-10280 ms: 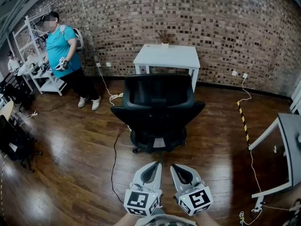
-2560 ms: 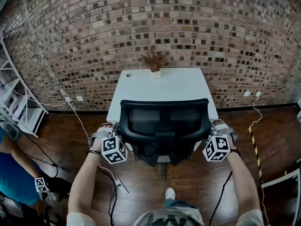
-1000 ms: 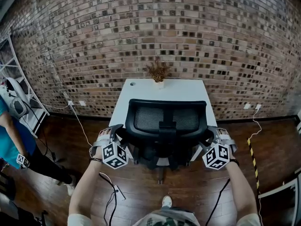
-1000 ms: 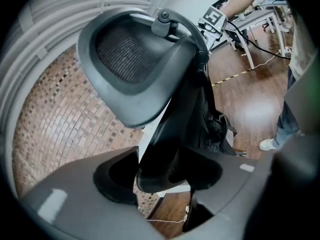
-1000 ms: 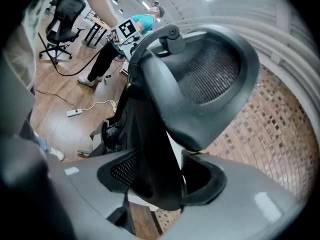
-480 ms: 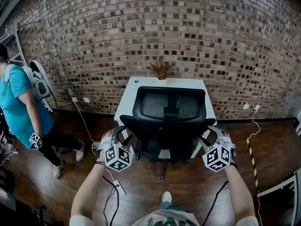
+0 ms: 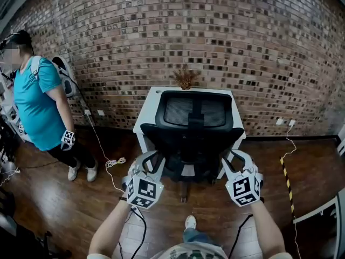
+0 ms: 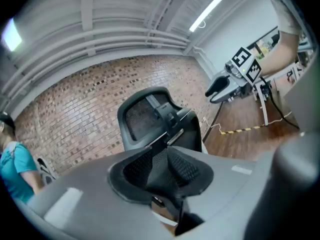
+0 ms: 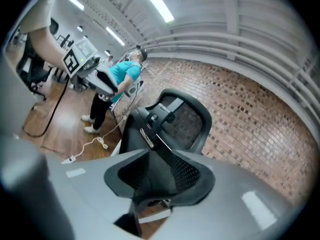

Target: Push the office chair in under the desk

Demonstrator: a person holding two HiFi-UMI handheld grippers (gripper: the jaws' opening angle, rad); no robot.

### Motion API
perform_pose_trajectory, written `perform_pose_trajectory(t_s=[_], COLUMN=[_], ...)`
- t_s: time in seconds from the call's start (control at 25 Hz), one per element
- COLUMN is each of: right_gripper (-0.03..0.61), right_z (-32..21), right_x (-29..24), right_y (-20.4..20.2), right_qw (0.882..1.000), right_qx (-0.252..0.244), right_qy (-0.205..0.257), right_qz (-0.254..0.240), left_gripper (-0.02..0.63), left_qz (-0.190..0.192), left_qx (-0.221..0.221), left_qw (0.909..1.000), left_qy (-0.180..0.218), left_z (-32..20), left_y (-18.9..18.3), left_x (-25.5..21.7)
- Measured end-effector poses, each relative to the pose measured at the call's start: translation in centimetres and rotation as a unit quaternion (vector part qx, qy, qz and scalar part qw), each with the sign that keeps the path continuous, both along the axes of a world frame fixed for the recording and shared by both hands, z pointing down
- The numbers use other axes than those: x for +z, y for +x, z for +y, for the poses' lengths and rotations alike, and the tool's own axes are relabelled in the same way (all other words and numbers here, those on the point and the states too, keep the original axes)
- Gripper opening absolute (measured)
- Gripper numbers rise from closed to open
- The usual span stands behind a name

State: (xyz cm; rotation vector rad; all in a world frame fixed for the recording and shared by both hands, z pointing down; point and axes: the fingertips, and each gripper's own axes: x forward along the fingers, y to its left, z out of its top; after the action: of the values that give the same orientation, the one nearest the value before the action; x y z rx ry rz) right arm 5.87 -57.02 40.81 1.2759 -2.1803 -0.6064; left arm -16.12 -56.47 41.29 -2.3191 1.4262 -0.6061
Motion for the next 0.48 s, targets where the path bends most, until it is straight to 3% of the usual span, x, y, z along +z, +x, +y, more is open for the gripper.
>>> perform_pose_trajectory(t_s=[0.2, 0.48], right_gripper=[0.097, 0.047], right_z=[5.0, 10.2], right_x=[-1.1, -1.6], right_y=[-3.0, -5.6], right_qw=[0.995, 0.978], right_qx=[-0.014, -0.029], right_qy=[-0.002, -0.021], right_qz=[-0.099, -0.204], left_gripper=[0.063, 0.021], left_qz=[0.109, 0.201], left_qx=[0.012, 0.030], left_qw=[0.9940, 0.9791], left_qy=[0.003, 0.000], left_z=[4.4, 9.4], left_y=[2.4, 5.3], left_x=[-1.4, -2.7])
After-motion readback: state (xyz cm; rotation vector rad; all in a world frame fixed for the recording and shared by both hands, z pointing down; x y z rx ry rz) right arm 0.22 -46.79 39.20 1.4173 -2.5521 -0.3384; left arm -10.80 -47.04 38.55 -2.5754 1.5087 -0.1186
